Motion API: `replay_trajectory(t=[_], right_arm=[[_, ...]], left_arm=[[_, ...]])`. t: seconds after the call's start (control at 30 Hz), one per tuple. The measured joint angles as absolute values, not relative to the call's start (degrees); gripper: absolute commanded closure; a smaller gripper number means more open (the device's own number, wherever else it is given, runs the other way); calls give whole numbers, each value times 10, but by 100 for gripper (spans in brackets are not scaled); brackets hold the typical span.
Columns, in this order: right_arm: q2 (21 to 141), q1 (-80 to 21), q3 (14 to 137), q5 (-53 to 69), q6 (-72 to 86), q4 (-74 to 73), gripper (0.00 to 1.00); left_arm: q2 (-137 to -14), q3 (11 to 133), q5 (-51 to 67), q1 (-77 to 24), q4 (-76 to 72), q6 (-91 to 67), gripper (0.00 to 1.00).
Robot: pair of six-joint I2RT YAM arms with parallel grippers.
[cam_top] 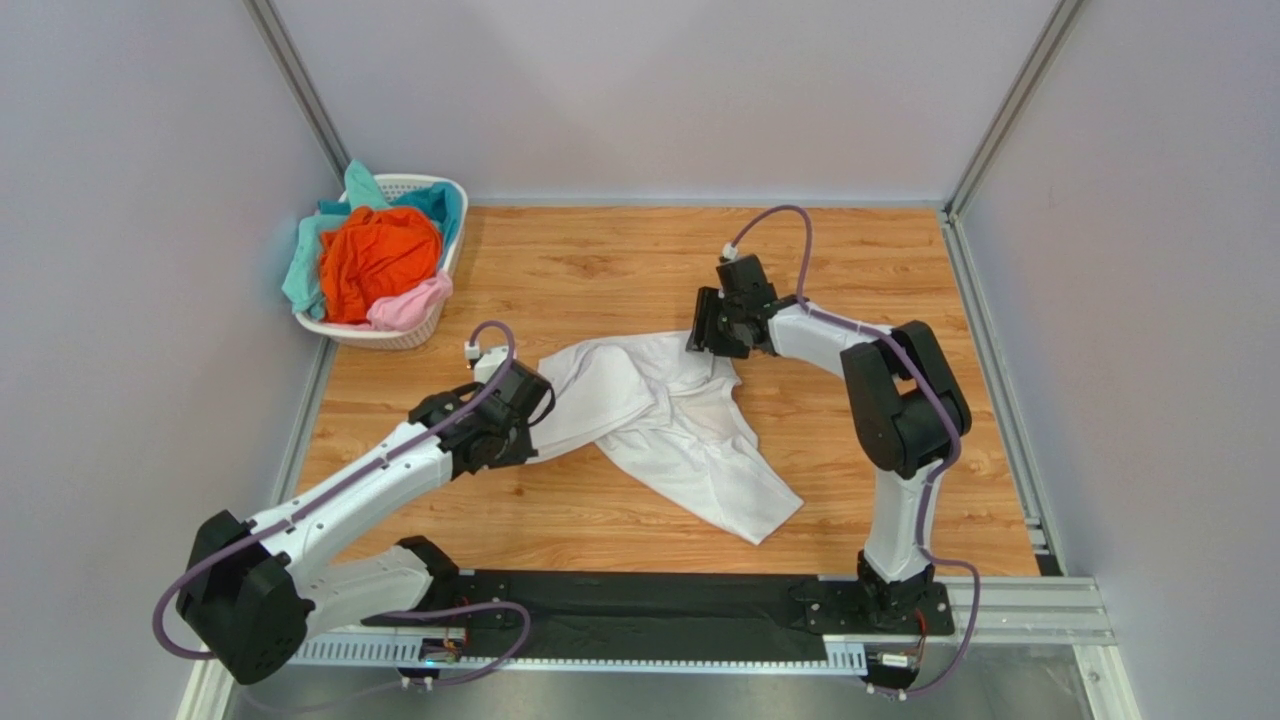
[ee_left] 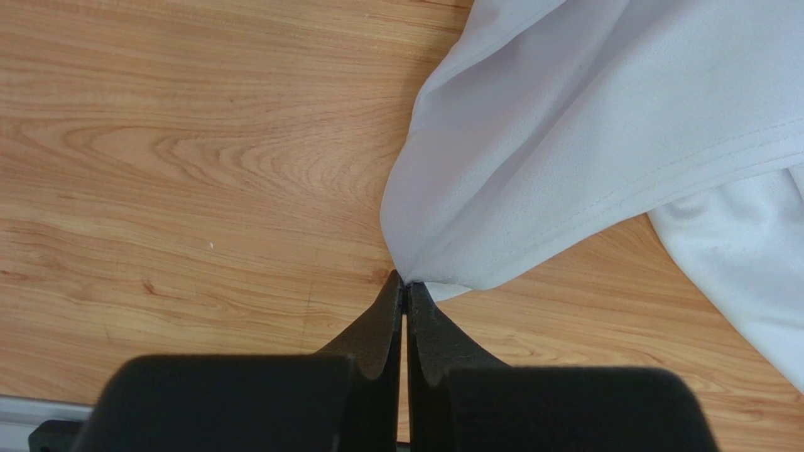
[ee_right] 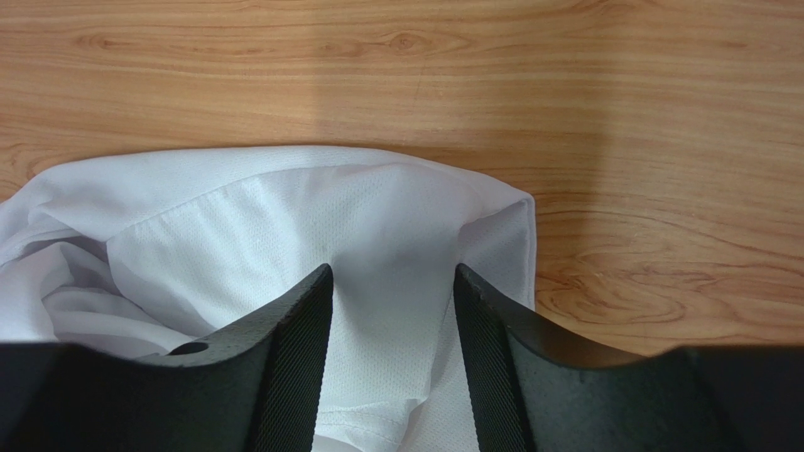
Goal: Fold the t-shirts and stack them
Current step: Flatten the tshirt out
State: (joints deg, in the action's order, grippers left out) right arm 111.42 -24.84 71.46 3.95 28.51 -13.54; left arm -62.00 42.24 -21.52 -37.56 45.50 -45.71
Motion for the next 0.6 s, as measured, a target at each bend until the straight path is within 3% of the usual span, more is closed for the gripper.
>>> replay_trajectory(t=[0.17,0.27,0.3,0.4,0.47,0.6], right_arm=[[1137,-251,742,25,285,-136,48],[1148,-255,759,13,284,-136,61],[1152,-256,764,7,284,-137,75],[1159,-260,776,-8,281,-139,93],[1159,-262,781,-21,274,-139,100],[1148,-265,785,-47,260,-142,100]], left_arm=[[-620,420,-215,-371,453,-457,100],[-620,416,-215,-368,453,-457,100],[-619,414,-215,-366,453,-457,100],[-618,413,-216,-362,454,-457,100],[-616,413,-217,-358,455,-457,100],[-601,416,-237,-347,463,-455,100]])
